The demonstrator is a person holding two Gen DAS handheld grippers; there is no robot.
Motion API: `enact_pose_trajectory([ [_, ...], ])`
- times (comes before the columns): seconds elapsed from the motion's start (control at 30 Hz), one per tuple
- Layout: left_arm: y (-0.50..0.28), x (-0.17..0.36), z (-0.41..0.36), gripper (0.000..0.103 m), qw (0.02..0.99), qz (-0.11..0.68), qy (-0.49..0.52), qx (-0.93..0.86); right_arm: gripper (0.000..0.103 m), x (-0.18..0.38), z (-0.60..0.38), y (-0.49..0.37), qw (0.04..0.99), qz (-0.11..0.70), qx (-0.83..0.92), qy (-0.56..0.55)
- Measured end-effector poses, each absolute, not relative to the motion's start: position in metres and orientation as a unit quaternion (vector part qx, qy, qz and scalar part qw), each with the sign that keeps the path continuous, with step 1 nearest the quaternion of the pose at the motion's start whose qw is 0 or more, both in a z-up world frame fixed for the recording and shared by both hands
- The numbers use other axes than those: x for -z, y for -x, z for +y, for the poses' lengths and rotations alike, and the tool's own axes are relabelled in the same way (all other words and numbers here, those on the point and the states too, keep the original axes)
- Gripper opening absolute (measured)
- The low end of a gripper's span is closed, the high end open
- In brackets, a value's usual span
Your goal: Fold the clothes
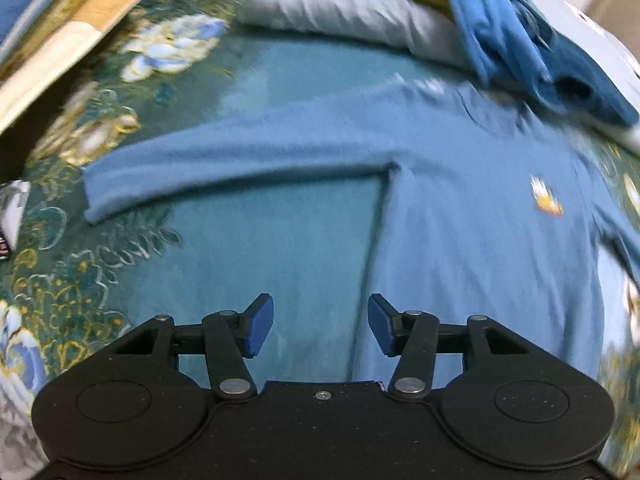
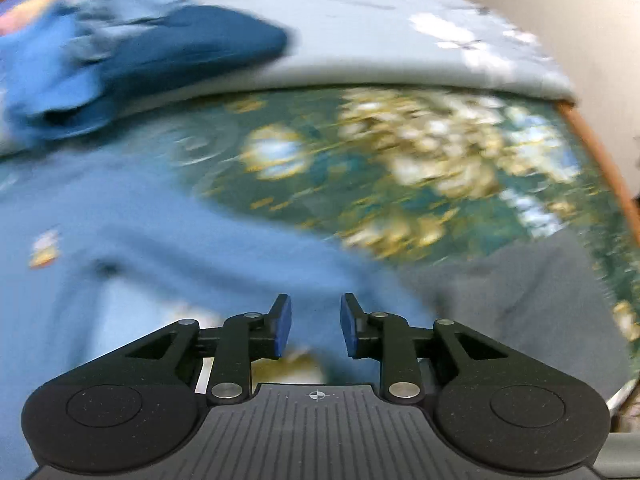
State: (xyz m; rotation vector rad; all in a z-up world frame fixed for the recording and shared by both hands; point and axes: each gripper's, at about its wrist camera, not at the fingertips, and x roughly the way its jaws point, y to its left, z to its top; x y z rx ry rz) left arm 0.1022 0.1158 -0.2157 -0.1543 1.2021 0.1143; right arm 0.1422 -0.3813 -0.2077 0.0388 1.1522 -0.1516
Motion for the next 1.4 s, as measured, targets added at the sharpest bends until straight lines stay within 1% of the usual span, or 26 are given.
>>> enact_pose_trajectory([
  [0.17,-0.082,0.236,0.118,0.051,0.799,0.596,0.075,0.022,0.024,0.238,-0.308,-0.08,0.785,0.609,-0.031,-0.106],
  [0.23,-0.075,0.245,0.119,0.051,0.791,0.605,0.075,0.047,0.033,0.249,-0.289,-0.064,0.774,0.62,-0.037,-0.12],
  [0.27,-0.071,0.25,0.119,0.052,0.787,0.609,0.076,0.056,0.041,0.255,-0.282,-0.059,0.769,0.625,-0.037,-0.126],
  [0.33,-0.065,0.259,0.119,0.055,0.779,0.617,0.076,0.076,0.042,0.267,-0.276,-0.055,0.76,0.635,-0.03,-0.135],
  [0.47,-0.054,0.275,0.121,0.055,0.766,0.63,0.076,0.108,0.042,0.286,-0.273,-0.057,0.747,0.649,-0.011,-0.142],
  [0.53,-0.051,0.278,0.123,0.055,0.764,0.63,0.078,0.113,0.04,0.292,-0.272,-0.056,0.745,0.65,-0.006,-0.151],
  [0.57,-0.051,0.279,0.123,0.054,0.765,0.629,0.08,0.116,0.034,0.293,-0.271,-0.056,0.744,0.65,-0.004,-0.157],
  [0.6,-0.051,0.278,0.124,0.053,0.765,0.627,0.081,0.12,0.02,0.294,-0.269,-0.057,0.742,0.651,-0.004,-0.16],
  [0.63,-0.051,0.278,0.124,0.053,0.765,0.626,0.083,0.124,0.013,0.293,-0.268,-0.057,0.741,0.652,-0.005,-0.16],
  [0.67,-0.051,0.278,0.124,0.048,0.765,0.625,0.086,0.128,0.006,0.292,-0.267,-0.057,0.741,0.652,-0.005,-0.161],
  [0.7,-0.05,0.277,0.123,0.043,0.765,0.624,0.09,0.131,0.004,0.29,-0.265,-0.057,0.741,0.652,-0.004,-0.163],
  [0.73,-0.05,0.277,0.122,0.026,0.764,0.625,0.093,0.134,0.004,0.288,-0.265,-0.056,0.742,0.65,-0.001,-0.164],
  [0.77,-0.05,0.276,0.121,0.007,0.763,0.625,0.094,0.135,0.003,0.284,-0.266,-0.055,0.744,0.648,0.006,-0.165],
  [0.8,-0.049,0.274,0.12,0.003,0.764,0.624,0.096,0.136,0.003,0.279,-0.266,-0.053,0.746,0.644,0.013,-0.166],
  [0.83,-0.048,0.269,0.119,0.001,0.768,0.618,0.098,0.138,0.003,0.274,-0.268,-0.051,0.749,0.641,0.02,-0.168],
  [0.93,-0.044,0.254,0.119,0.001,0.777,0.604,0.11,0.138,0.003,0.255,-0.273,-0.037,0.758,0.627,0.041,-0.174],
  [1.0,-0.041,0.248,0.121,0.001,0.779,0.602,0.113,0.136,0.003,0.252,-0.281,-0.028,0.754,0.628,0.051,-0.184],
  [1.3,-0.045,0.275,0.12,0.002,0.767,0.621,0.101,0.124,0.003,0.29,-0.277,-0.034,0.731,0.654,0.072,-0.18],
  [1.33,-0.046,0.275,0.121,0.003,0.768,0.62,0.102,0.125,0.004,0.289,-0.277,-0.035,0.731,0.655,0.071,-0.181],
  [1.37,-0.046,0.271,0.123,0.007,0.768,0.619,0.105,0.125,0.005,0.285,-0.276,-0.036,0.731,0.654,0.07,-0.18],
  [1.4,-0.046,0.266,0.125,0.008,0.77,0.616,0.107,0.125,0.007,0.28,-0.276,-0.037,0.734,0.652,0.069,-0.177],
])
